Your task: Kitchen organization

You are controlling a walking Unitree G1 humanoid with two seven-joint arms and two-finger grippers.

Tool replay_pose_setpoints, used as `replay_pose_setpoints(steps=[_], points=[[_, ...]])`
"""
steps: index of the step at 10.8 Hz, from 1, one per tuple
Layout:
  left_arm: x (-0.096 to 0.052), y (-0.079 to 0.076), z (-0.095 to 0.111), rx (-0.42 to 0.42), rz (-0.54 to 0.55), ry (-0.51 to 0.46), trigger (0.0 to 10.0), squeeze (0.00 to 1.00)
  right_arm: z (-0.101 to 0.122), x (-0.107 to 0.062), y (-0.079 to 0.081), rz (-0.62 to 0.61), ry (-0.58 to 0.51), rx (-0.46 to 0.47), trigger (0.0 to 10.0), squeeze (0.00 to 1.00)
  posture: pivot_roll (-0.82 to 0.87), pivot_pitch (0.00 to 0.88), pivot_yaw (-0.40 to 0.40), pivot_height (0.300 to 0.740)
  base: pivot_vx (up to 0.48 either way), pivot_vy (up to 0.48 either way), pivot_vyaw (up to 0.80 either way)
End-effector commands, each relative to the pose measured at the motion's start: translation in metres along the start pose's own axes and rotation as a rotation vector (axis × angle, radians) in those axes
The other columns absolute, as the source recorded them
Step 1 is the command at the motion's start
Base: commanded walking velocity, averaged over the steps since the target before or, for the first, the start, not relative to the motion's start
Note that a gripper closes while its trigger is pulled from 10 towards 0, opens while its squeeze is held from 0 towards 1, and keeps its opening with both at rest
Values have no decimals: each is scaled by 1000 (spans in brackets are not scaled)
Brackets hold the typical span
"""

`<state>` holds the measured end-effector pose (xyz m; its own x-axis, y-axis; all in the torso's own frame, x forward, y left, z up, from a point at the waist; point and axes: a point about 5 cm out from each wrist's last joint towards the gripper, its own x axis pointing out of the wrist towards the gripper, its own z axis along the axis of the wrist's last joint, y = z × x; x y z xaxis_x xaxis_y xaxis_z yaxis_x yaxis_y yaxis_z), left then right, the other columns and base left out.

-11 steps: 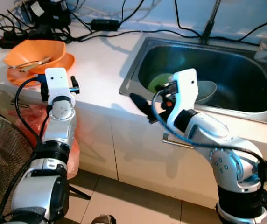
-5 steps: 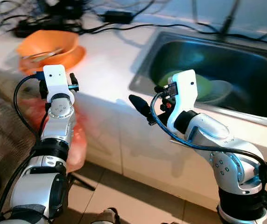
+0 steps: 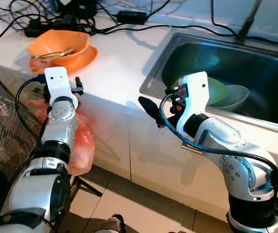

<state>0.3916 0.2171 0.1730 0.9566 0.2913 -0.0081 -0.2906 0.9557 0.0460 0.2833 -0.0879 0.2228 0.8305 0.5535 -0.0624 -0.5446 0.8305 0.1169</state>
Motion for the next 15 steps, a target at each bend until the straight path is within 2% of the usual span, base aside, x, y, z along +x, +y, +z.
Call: replay_pose_setpoints(steps=[1, 2, 3, 4, 6, 7, 8, 9, 10, 11, 12, 15], points=[[3, 2, 5, -17, -9, -11, 10000, 0, 5, 0, -2, -18, -25, -7, 10000, 0, -69, 115, 17, 740, 0, 0, 0], [3, 0, 11, -39, -29, -35, 10000, 0, 7, 0, -2, -25, -39, -12, 10000, 0, -71, 115, 16, 740, 0, 0, 0], [4, -5, 23, -92, -52, -87, 10000, 0, 17, -1, -7, -80, -116, -46, 10000, 0, -72, 112, 15, 740, 0, 0, 0], [-4, -28, 53, -140, -160, -234, 10000, 0, 37, -7, -15, -170, -250, -93, 10000, 0, -67, 105, 14, 740, 0, 0, 0], [-11, -49, 56, -173, -271, -244, 10000, 0, 44, -8, -20, -211, -279, -113, 10000, 0, -65, 90, 13, 740, 0, 0, 0], [-10, -50, 56, -181, -285, -238, 10000, 0, 46, -8, -21, -218, -286, -117, 10000, 0, -64, 89, 12, 740, 0, 0, 0], [-29, -67, 57, -203, -311, -256, 10000, 0, 48, -9, -25, -252, -314, -128, 10000, 0, -63, 77, 12, 740, 0, 0, 0], [-42, -70, 62, -214, -338, -310, 10000, 0, 53, -14, -28, -293, -354, -188, 10000, 0, -65, 68, 11, 740, 356, 0, 0], [-47, -71, 67, -212, -351, -352, 10000, 0, 56, -17, -29, -317, -378, -232, 10000, 0, -68, 59, 11, 740, 405, 0, 0], [-60, -74, 78, -193, -411, -440, 10000, 0, 58, -24, -31, -363, -405, -276, 10000, 0, -66, 50, 9, 740, 450, 0, 0], [-67, -76, 78, -199, -430, -424, 10000, 0, 56, -24, -33, -376, -401, -270, 10000, 0, -63, 48, 12, 740, 472, 0, 0], [-71, -76, 80, -205, -424, -409, 10000, 0, 54, -22, -34, -385, -407, -284, 10000, 0, -60, 45, 15, 740, 480, 0, 0]])
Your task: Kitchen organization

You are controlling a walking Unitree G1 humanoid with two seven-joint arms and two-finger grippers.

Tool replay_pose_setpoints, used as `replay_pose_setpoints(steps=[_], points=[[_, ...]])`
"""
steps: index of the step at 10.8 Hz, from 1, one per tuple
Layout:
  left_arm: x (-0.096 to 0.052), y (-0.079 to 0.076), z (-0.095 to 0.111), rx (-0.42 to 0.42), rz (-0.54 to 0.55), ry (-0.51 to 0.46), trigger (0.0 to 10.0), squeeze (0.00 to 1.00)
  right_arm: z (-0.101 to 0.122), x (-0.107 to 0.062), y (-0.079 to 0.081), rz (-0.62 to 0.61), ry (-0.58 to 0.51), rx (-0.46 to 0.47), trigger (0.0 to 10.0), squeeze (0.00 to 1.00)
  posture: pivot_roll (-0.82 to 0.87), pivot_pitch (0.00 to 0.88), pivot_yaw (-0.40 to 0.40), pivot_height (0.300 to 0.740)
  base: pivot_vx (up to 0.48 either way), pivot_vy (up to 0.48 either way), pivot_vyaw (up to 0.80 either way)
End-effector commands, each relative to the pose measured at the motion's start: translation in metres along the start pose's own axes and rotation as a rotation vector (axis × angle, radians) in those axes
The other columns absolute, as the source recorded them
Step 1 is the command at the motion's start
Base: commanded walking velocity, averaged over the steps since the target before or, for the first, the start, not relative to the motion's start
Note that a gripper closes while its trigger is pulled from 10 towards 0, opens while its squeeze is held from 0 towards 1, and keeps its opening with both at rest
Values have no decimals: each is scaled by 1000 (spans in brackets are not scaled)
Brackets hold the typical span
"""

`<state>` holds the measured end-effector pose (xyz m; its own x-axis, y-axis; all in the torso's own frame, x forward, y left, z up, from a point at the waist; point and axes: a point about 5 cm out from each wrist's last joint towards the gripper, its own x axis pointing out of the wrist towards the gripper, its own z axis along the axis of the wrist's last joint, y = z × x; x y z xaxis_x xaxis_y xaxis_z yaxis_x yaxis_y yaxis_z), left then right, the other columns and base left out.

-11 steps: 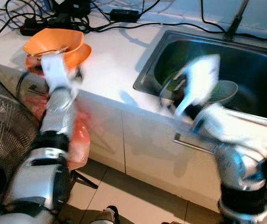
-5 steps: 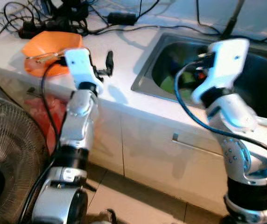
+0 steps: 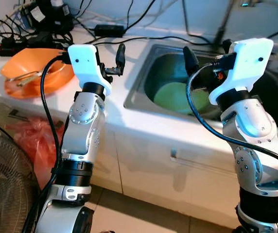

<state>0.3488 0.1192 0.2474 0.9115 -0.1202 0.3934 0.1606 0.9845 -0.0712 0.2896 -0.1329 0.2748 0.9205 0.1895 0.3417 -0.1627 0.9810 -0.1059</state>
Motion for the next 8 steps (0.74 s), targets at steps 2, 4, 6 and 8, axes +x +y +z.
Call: replay_pose_setpoints(steps=[2, 4, 6, 8], points=[[-2, 1, 4, 1, 8, 5, 10000, 0, -2, -1, 1, -2, 0, -14, 10000, 0, -63, 48, 16, 740, 465, 0, 0], [-2, 0, 3, -12, 9, 14, 10000, 0, -2, -2, 1, -3, 0, -16, 10000, 0, -62, 51, 16, 740, 219, 0, 0], [-4, 0, 2, -16, 11, 23, 10000, 0, -4, -2, 2, -1, 7, -16, 10000, 0, -61, 58, 16, 740, 0, 0, 0], [-5, 0, 0, -17, 14, 36, 10000, 0, -6, -2, 3, 6, 14, -20, 10000, 0, -61, 61, 14, 740, 0, 0, 0]])
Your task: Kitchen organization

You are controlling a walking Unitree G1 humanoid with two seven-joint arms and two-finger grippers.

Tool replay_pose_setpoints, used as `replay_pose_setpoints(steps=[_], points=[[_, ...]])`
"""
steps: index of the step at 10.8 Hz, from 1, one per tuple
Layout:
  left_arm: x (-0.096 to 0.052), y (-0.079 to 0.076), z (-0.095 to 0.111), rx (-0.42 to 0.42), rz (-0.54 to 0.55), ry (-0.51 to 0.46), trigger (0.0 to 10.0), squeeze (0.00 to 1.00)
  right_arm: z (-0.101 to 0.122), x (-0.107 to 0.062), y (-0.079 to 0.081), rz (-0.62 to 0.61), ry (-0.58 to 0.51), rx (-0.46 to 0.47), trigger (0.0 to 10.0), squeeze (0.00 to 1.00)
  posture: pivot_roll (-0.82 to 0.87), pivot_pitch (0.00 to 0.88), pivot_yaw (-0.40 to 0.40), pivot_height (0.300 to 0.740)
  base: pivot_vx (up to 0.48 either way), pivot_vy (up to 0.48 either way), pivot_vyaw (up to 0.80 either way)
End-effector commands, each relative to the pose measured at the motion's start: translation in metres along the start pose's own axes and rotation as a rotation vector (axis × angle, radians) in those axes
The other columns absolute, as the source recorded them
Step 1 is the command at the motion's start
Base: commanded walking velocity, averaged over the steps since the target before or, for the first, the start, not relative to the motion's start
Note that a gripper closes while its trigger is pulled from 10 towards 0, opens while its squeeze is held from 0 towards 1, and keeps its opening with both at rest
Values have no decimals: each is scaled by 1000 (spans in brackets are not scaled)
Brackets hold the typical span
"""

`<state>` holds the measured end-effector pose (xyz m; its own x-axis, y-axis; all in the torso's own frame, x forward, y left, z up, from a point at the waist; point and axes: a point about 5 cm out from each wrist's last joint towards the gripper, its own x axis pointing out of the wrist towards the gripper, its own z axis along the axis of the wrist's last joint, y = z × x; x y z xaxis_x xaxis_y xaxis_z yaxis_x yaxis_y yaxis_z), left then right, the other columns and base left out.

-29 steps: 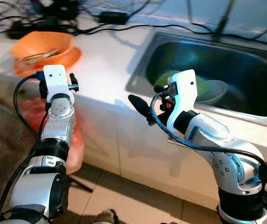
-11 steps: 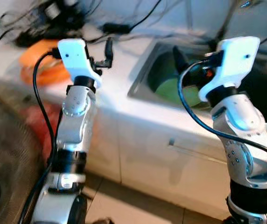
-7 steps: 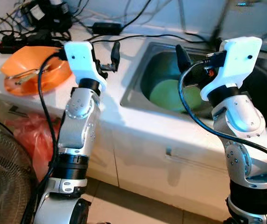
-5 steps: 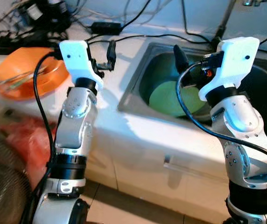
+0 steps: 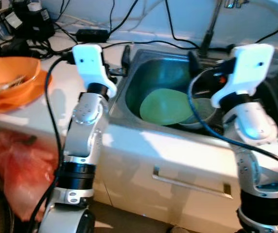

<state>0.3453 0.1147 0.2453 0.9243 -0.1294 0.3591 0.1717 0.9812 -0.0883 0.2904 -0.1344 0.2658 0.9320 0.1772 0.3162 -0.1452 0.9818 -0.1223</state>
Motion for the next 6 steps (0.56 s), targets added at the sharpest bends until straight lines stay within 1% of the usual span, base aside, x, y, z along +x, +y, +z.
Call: replay_pose_setpoints(steps=[1, 5, 6], points=[[-2, 5, 0, 8, 17, 4, 10000, 0, 3, 1, 4, 18, -12, 2, 10000, 0, -61, 63, 13, 740, 0, 0, 0], [-3, 8, -5, 25, 37, 44, 10000, 0, 1, 1, 6, 31, 0, 6, 10000, 0, -61, 65, 15, 740, 0, 0, 0], [-2, 19, -12, 39, 87, 73, 10000, 0, 1, 1, 9, 54, 5, 18, 10000, 0, -62, 67, 15, 740, 0, 0, 0]])
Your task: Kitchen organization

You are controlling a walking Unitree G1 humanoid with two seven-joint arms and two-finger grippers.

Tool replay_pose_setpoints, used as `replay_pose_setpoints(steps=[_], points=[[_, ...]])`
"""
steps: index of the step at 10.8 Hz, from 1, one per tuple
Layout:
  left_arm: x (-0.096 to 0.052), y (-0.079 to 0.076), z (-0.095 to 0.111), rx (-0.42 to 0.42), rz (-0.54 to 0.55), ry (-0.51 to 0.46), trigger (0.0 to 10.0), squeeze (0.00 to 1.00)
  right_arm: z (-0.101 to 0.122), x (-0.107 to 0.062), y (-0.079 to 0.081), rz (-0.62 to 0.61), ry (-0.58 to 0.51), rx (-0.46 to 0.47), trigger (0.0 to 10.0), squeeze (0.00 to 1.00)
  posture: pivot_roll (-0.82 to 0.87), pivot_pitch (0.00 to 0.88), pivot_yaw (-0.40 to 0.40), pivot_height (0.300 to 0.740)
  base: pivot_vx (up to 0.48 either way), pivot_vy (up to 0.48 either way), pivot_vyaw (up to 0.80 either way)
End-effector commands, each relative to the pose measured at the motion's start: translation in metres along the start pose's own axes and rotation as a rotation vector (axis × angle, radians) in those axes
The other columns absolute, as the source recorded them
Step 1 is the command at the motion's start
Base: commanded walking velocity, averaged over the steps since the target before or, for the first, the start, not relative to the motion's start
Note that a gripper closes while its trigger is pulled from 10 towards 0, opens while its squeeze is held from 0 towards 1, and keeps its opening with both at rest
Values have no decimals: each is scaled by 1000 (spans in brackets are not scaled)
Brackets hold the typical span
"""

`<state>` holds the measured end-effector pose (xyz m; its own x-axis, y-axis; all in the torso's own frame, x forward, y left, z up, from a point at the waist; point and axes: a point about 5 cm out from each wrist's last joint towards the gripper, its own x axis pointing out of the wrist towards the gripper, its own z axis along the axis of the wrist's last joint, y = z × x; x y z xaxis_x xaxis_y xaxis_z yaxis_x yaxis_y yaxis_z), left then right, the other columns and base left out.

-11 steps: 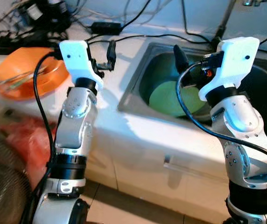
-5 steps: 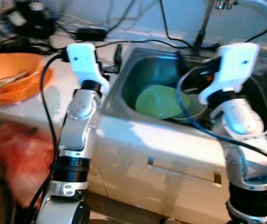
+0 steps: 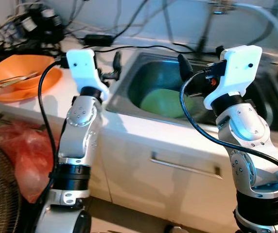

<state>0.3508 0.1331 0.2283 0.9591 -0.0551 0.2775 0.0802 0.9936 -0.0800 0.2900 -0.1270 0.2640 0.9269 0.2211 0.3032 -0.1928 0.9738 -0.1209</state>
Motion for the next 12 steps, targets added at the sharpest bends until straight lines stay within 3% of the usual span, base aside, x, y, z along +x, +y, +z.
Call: replay_pose_setpoints(steps=[1, 4, 7, 12], points=[[4, 7, 1, 7, 37, 4, 10000, 0, 2, 0, 4, 32, 1, 20, 10000, 0, -63, 67, 14, 740, 0, 0, 0], [4, 11, -3, -6, 44, 29, 10000, 0, 2, 0, 6, 48, 6, 19, 10000, 0, -62, 69, 14, 740, 0, 0, 0], [6, 13, -3, -11, 52, 28, 10000, 0, 0, 0, 7, 55, 14, 20, 10000, 0, -60, 68, 15, 740, 319, 219, 0], [7, 12, -7, -14, 61, 48, 10000, 0, -1, 1, 7, 62, 18, 24, 10000, 0, -64, 62, 14, 740, 0, 0, 0]])
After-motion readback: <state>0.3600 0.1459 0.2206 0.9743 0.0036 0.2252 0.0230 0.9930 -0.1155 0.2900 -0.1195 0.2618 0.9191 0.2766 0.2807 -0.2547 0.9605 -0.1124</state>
